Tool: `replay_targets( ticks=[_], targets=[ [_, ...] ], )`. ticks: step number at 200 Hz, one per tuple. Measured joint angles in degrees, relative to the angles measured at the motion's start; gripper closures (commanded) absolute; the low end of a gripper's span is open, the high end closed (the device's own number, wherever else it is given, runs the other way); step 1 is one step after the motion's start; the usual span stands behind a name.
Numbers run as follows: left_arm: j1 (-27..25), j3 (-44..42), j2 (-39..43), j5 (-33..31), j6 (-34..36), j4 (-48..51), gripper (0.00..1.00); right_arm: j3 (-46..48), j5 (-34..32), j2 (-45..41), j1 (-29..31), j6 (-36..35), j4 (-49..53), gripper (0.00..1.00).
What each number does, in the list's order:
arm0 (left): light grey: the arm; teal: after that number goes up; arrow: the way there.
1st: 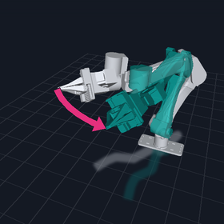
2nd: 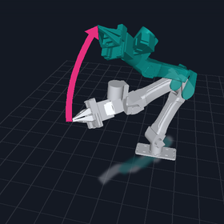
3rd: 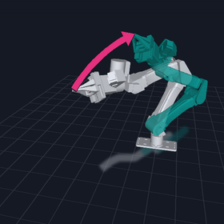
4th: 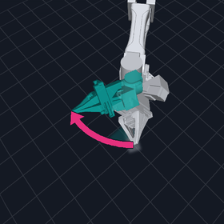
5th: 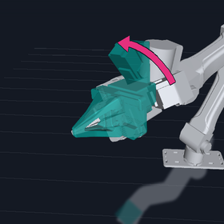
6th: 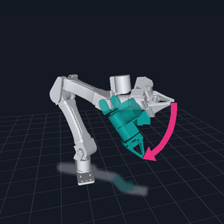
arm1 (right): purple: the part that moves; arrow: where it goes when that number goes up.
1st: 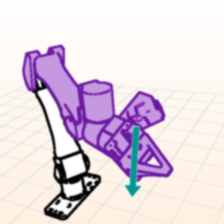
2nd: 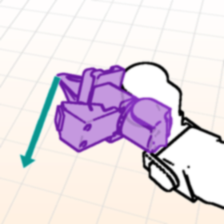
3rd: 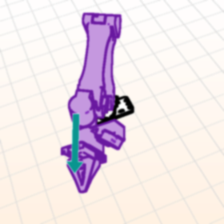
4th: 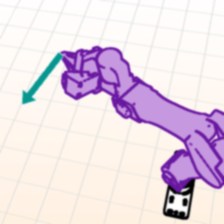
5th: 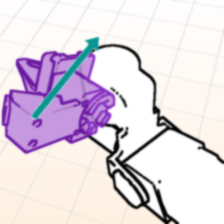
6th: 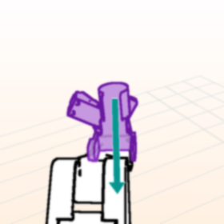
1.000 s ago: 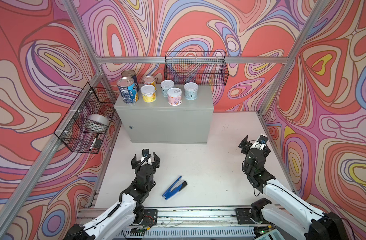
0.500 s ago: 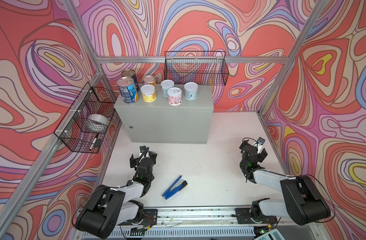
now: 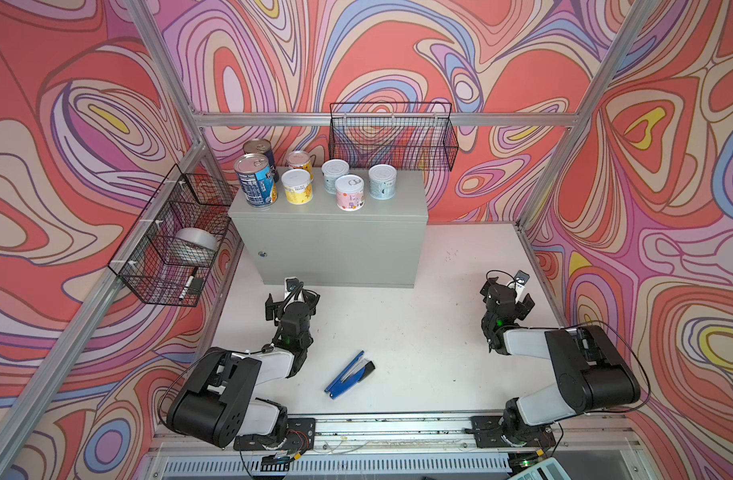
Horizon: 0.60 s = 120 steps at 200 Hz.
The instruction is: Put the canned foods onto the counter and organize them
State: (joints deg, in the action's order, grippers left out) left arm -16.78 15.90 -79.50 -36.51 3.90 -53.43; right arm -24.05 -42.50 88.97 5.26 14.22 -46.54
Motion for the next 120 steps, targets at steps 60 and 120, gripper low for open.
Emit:
replay_targets(
  ticks=[60, 120],
  targets=[
    [0.28, 0.28, -2.67, 2.34, 2.38, -2.05, 0.00, -4.42, 4.85, 3.52, -1.11, -2.54, 1.16, 0.01],
    [2.40, -0.02, -8.11, 6.54, 4.04, -8.50, 0.00, -6.43, 13.46, 5.68, -1.11, -7.34, 1.27, 0.01]
  ],
)
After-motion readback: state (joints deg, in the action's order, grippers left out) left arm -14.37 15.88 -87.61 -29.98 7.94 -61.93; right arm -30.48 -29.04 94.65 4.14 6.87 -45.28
